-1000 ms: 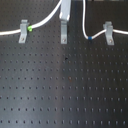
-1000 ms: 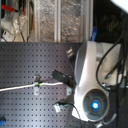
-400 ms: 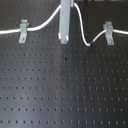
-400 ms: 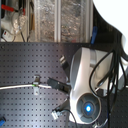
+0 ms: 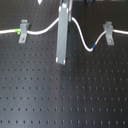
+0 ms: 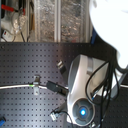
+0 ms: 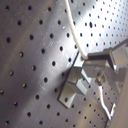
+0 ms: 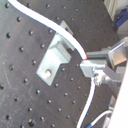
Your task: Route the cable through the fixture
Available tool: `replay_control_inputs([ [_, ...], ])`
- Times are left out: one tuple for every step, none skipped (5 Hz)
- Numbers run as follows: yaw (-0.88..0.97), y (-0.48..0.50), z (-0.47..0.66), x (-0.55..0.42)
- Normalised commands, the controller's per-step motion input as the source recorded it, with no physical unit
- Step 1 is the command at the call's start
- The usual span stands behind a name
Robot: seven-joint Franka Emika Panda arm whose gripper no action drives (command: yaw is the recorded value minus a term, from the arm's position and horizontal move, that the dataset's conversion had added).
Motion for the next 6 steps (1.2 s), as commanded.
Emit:
replay_control_inputs([
  [-0.29,-0.012,0.23,-0.445],
  [-0.32,0.041,0.00,-0.390],
  [0.00,0.015,0.00,0.000],
  [-0.10,-0.065,0.57,-0.157],
  [0.00,0.013,0.00,0.000],
  [0.11,0.017,-0.03,-0.319],
])
